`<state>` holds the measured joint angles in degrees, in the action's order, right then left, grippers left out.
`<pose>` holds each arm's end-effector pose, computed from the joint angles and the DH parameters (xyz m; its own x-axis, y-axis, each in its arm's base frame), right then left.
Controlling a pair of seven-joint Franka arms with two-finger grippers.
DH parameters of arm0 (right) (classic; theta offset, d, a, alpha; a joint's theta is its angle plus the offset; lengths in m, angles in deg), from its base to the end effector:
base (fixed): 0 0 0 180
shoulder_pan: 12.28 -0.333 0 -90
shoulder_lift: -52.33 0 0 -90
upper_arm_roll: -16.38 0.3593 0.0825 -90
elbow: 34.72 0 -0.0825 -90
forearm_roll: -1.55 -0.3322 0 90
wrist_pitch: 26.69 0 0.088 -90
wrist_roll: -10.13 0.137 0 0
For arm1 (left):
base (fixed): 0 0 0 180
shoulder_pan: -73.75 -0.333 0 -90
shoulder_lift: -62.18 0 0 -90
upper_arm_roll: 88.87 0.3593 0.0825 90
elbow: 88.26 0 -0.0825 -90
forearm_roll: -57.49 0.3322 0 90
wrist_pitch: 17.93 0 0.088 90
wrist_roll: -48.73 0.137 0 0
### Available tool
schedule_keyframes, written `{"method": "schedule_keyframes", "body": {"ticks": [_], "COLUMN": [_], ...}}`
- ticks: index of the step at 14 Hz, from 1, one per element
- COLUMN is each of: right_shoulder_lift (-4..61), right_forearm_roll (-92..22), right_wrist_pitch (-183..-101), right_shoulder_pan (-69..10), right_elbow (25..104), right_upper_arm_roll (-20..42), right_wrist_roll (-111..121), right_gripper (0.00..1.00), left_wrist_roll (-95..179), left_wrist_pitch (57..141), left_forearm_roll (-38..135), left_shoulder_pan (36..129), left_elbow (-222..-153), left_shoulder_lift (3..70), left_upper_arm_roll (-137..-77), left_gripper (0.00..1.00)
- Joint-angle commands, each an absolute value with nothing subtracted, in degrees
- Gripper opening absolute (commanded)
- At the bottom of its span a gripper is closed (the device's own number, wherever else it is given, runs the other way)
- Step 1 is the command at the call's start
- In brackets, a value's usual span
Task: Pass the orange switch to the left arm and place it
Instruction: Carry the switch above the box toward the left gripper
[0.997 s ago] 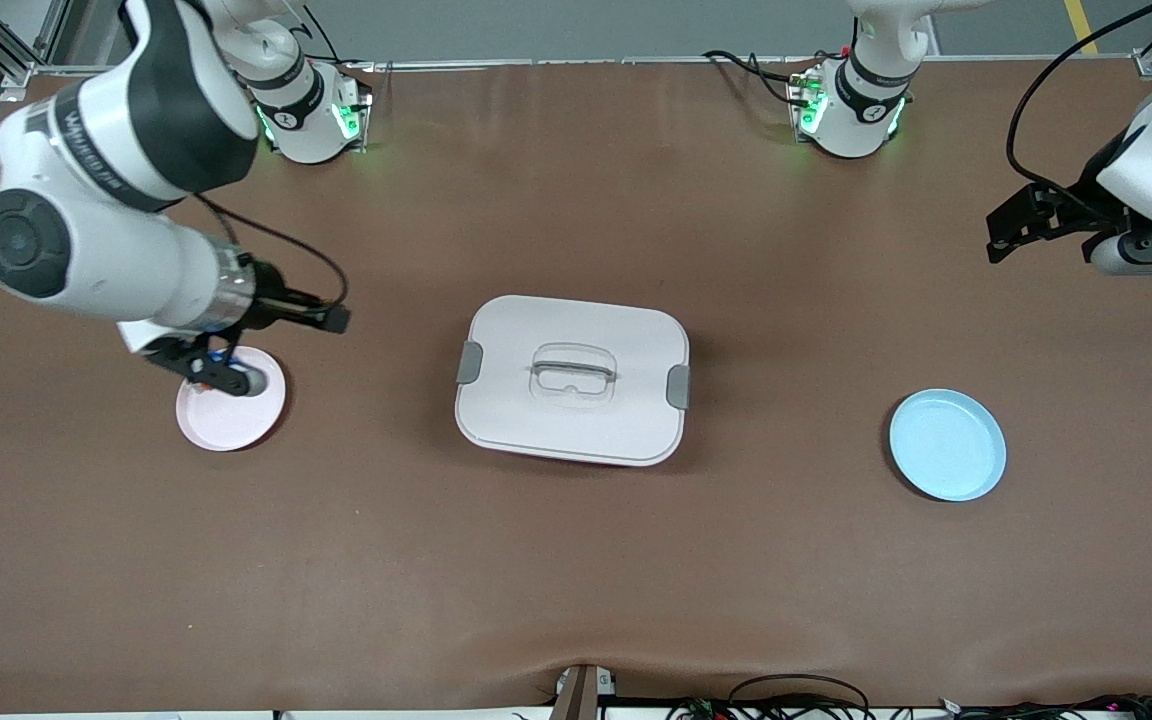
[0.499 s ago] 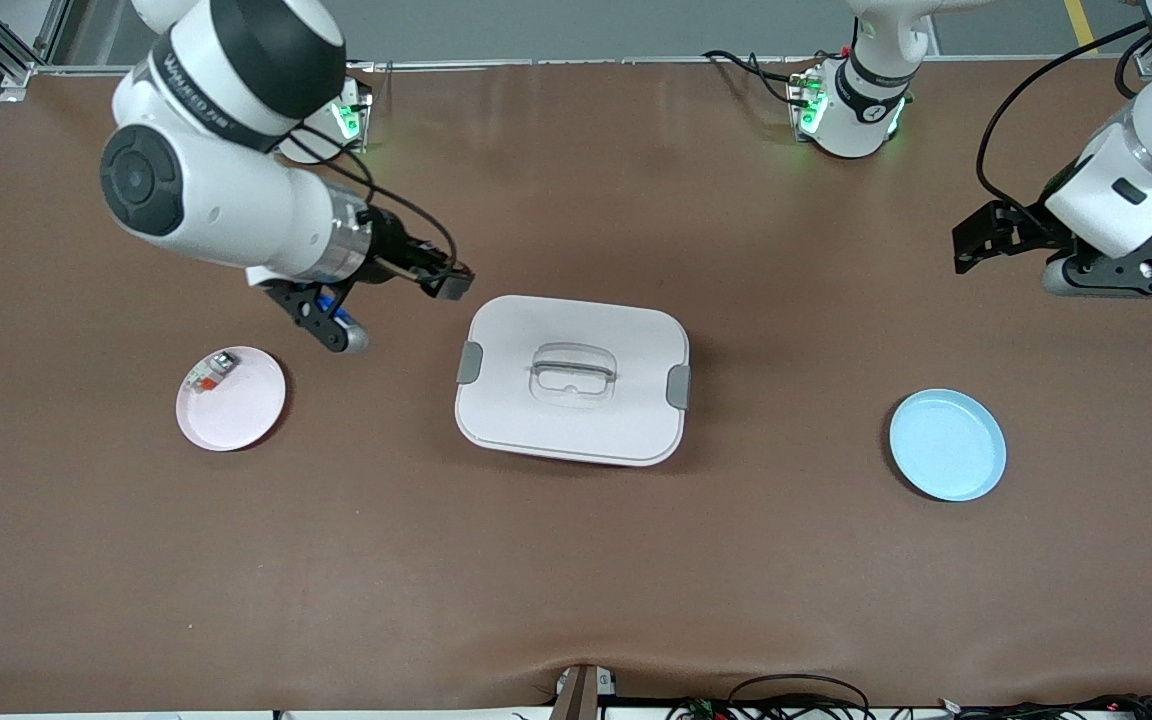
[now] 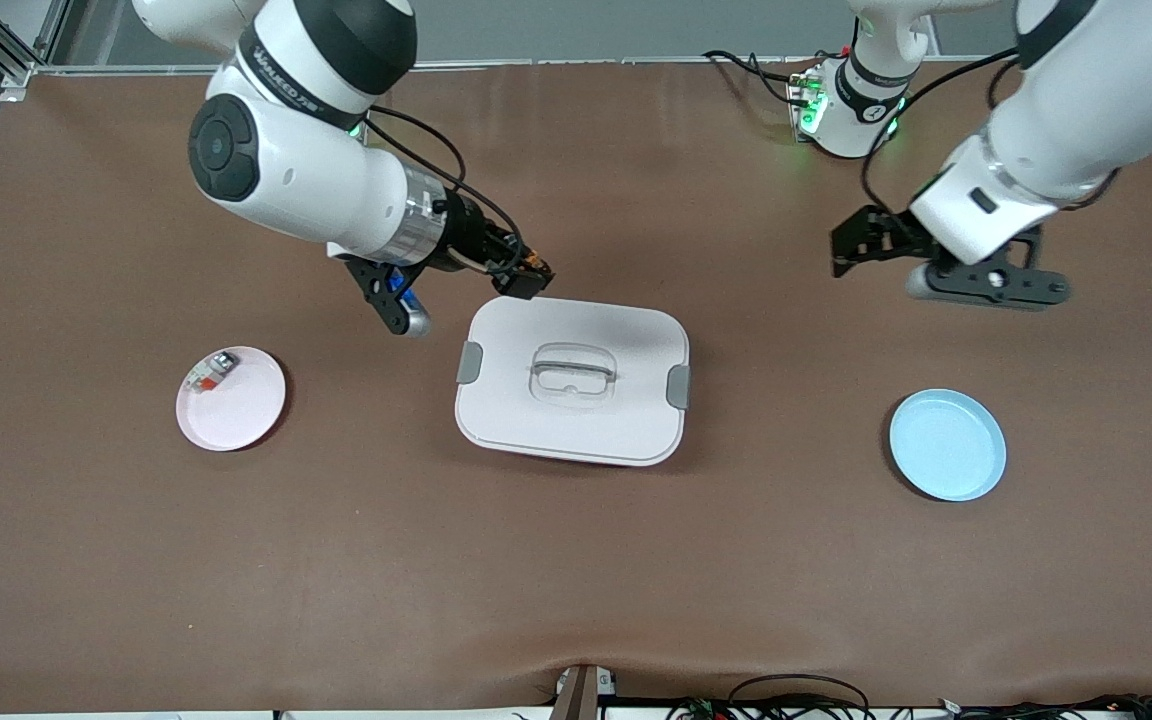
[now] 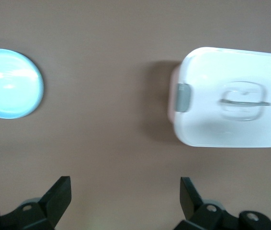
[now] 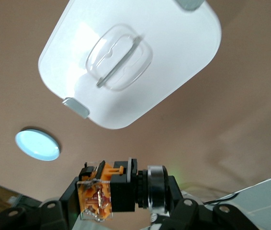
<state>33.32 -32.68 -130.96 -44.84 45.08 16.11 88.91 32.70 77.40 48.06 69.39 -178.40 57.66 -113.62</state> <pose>0.5070 0.3949 0.5674 0.5395 -0.6513 -0.5337 -0.8206 -0.5486 -0.1601 0.4986 -0.1973 0.6101 0.9972 -0.0644 -0.0376 -0.0560 -0.9796 0.1930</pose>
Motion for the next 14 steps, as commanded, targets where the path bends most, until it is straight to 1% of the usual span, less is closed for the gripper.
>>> {"method": "schedule_keyframes", "body": {"ticks": [1, 4, 6, 9, 11, 12, 14], "right_shoulder_lift": [31.94, 31.59, 31.41, 30.27, 29.31, 29.30, 29.21], "right_forearm_roll": [-34.58, -34.66, -34.66, -34.66, -34.58, -34.58, -34.66], "right_wrist_pitch": [-134.17, -136.37, -137.16, -140.06, -141.03, -141.21, -141.39], "right_shoulder_pan": [-46.90, -48.40, -49.19, -50.15, -51.21, -51.38, -51.39], "right_elbow": [43.15, 43.06, 42.98, 42.80, 42.36, 42.19, 41.22], "right_upper_arm_roll": [15.50, 15.50, 15.50, 15.50, 15.50, 15.50, 15.50], "right_wrist_roll": [93.88, 97.39, 98.72, 100.92, 101.18, 101.27, 101.18], "right_gripper": [0.16, 0.16, 0.16, 0.17, 0.17, 0.17, 0.16], "left_wrist_roll": [32.20, 32.47, 32.38, 34.39, 37.20, 37.39, 37.65], "left_wrist_pitch": [82.07, 92.60, 97.89, 100.89, 104.04, 106.50, 108.01], "left_forearm_roll": [39.95, 30.27, 26.22, 18.33, 14.61, 14.42, 13.29], "left_shoulder_pan": [68.65, 68.92, 68.66, 68.92, 69.36, 69.44, 69.44], "left_elbow": [-184.57, -192.66, -193.64, -195.66, -196.89, -197.94, -198.21], "left_shoulder_lift": [61.47, 65.25, 65.00, 64.47, 64.20, 64.20, 63.68], "left_upper_arm_roll": [-114.00, -114.96, -118.21, -119.54, -121.81, -122.78, -123.67], "left_gripper": [1.00, 1.00, 1.00, 1.00, 0.95, 0.90, 0.82]}}
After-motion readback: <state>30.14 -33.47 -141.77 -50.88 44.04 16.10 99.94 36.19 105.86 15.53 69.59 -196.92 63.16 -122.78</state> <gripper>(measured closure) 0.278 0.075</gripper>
